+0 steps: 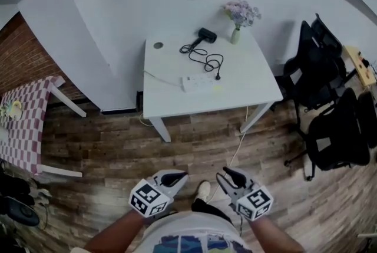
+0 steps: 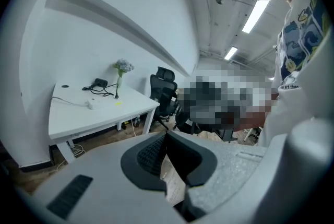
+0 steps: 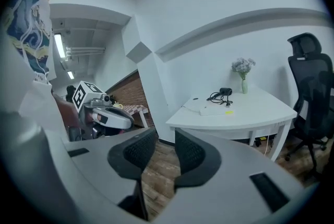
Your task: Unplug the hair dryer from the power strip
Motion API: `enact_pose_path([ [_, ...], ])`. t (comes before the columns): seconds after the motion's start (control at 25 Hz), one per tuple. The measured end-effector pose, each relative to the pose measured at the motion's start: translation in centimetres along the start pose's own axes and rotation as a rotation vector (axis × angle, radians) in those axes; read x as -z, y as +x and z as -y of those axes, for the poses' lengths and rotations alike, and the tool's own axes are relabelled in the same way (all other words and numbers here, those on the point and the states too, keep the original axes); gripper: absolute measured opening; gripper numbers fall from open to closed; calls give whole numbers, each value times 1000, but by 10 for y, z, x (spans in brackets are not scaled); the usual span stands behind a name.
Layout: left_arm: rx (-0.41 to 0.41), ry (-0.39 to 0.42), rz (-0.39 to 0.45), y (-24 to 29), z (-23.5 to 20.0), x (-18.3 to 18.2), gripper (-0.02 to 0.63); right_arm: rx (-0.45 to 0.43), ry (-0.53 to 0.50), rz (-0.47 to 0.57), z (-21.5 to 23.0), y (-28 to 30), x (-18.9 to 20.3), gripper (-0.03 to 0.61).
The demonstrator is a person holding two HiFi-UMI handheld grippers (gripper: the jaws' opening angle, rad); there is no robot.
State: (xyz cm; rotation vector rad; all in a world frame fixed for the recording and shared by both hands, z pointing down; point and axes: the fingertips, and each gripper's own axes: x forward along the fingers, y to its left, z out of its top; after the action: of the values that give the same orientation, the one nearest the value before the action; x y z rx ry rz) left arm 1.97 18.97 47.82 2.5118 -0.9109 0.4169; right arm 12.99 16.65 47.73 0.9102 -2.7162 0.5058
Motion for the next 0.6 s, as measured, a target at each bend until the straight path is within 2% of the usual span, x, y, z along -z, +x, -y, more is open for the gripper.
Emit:
enact_pose_path([
  [0.24,-46,28,-18,52,-24,-28,3,-27,5,3,55,6,-10,118],
  [0.6,-67,14,-15,101,-59,-65,3,-17,17,-1,111,20,-24,110],
])
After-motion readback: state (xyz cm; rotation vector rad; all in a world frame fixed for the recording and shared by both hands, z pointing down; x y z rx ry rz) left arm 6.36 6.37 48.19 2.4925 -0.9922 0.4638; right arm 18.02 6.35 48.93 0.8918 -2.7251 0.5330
